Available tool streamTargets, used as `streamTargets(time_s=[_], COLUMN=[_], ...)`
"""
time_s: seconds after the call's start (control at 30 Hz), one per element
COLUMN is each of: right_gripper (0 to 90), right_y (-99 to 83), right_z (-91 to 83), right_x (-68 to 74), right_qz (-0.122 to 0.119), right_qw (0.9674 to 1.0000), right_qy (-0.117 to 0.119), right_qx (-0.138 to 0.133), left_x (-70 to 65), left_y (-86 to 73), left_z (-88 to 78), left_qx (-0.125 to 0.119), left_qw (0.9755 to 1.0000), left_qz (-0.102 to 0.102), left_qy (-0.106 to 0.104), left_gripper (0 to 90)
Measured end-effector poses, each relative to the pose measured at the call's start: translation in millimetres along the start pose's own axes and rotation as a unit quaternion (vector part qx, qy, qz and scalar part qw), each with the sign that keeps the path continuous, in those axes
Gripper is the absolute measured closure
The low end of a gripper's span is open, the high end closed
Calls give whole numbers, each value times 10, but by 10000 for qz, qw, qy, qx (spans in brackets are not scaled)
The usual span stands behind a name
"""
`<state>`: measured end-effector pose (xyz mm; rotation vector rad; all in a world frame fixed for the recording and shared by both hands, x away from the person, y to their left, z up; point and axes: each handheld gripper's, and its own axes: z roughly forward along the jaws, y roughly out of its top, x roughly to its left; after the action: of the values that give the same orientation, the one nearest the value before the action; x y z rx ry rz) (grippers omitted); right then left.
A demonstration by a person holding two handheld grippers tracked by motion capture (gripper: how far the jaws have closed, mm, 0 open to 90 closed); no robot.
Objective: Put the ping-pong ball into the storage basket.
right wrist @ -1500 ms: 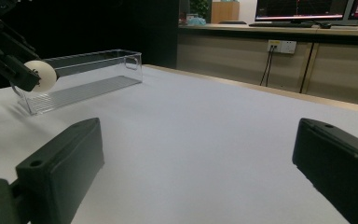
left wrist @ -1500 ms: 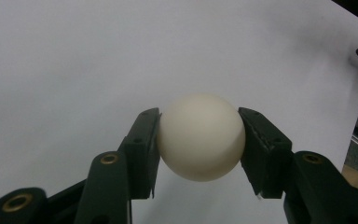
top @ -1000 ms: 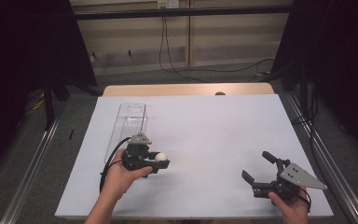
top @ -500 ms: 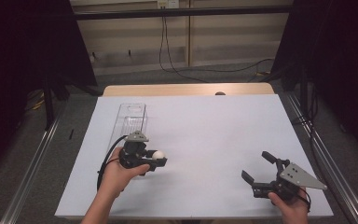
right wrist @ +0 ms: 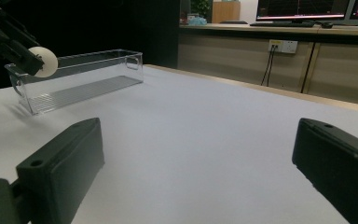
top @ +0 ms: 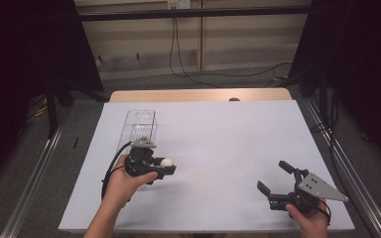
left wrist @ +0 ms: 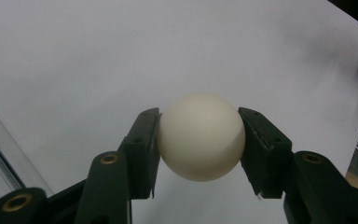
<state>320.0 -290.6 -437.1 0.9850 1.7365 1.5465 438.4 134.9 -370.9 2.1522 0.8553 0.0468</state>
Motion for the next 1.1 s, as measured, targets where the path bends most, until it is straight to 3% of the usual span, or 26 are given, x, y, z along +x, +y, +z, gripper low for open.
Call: streamTargets(time_s=[0.17,1.1], right_gripper=[16,17], right_y=[0,2], right_z=[-1,-5], right_x=[-1,-1], right_qz=[-11,-9], right_qw=[10000,10000], right_qy=[8,8], right_qx=[6,9], left_x=[18,67], left_y=[4,54], left_z=[-7,-83], left_qx=[-6,-14], left_qw=[10000,9999], left_qz=[-38,-81], left_qy=[-57,79], left_gripper=[511,511])
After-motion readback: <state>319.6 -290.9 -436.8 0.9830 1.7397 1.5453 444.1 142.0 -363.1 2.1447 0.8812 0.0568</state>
